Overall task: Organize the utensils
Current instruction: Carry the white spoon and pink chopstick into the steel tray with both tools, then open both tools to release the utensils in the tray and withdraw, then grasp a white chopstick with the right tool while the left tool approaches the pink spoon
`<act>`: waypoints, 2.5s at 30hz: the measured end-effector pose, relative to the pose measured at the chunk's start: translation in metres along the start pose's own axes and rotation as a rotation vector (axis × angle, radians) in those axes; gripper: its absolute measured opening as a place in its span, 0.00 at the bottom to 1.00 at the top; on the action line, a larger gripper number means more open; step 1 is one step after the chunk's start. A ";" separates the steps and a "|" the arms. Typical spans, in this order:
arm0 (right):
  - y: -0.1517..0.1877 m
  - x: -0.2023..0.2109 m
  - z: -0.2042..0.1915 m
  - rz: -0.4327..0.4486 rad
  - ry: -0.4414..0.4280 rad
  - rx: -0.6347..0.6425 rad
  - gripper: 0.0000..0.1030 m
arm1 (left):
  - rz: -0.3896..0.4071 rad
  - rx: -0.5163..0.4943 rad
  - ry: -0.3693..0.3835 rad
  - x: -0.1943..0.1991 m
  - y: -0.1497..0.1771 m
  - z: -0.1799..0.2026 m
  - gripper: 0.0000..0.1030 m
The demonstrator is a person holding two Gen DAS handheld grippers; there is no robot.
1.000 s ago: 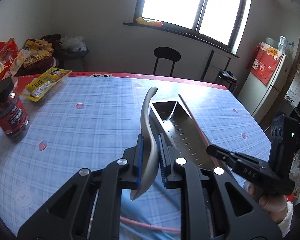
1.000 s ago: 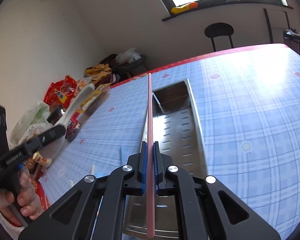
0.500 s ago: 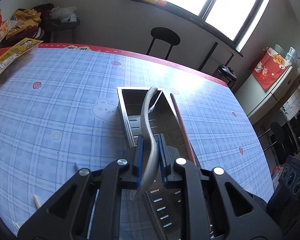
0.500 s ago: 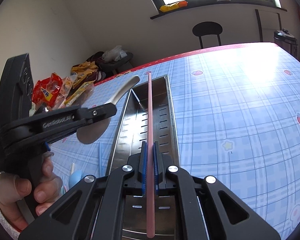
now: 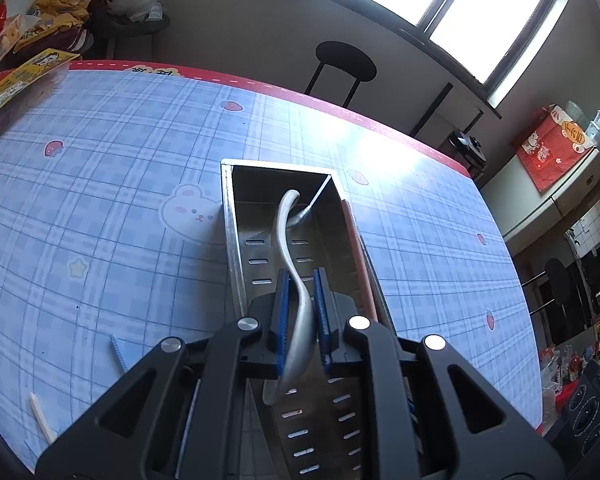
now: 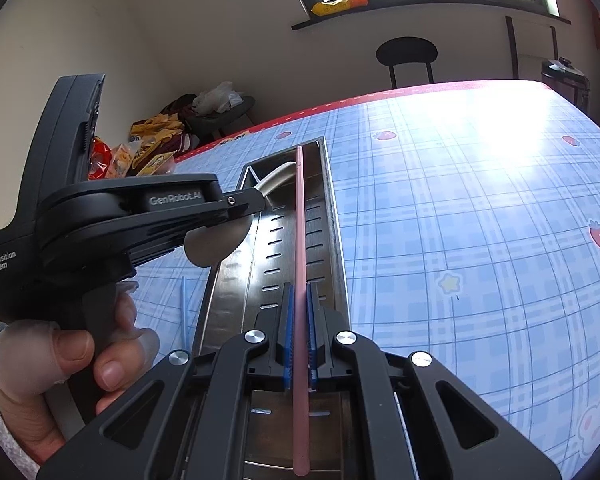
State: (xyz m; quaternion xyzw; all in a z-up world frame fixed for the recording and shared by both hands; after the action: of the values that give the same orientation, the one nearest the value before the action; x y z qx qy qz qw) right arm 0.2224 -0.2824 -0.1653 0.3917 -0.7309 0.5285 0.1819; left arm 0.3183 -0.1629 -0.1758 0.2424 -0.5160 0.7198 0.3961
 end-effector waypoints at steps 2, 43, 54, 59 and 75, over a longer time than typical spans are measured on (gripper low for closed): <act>0.001 -0.001 -0.001 -0.001 0.001 0.000 0.06 | 0.000 -0.006 -0.009 -0.003 -0.001 0.001 0.16; 0.067 0.066 -0.094 0.074 -0.111 0.196 0.94 | 0.129 -0.168 -0.154 0.245 0.163 -0.190 0.94; 0.112 0.065 -0.118 -0.042 -0.149 0.290 0.71 | 0.090 -0.201 -0.105 0.233 0.198 -0.182 0.82; 0.124 0.057 -0.137 -0.097 -0.207 0.333 0.48 | 0.078 -0.212 -0.079 0.227 0.201 -0.177 0.70; 0.149 0.028 -0.173 -0.233 -0.239 0.463 0.12 | 0.033 -0.205 -0.009 0.210 0.202 -0.176 0.45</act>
State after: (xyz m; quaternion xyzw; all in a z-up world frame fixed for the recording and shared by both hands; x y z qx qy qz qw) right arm 0.0647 -0.1146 -0.1749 0.5637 -0.5571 0.6069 0.0596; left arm 0.0438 0.0380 -0.1900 0.1953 -0.5928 0.6684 0.4045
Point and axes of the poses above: each gripper's, at about its wrist camera, not at the fingertips, and x roughly against the way its jaws point, z to its right, y to its underside, the point moved 3 cm from there along -x, roughly the way its jaws point, and after that the axes turned 1 degree about -z, right-handed, at the moved point
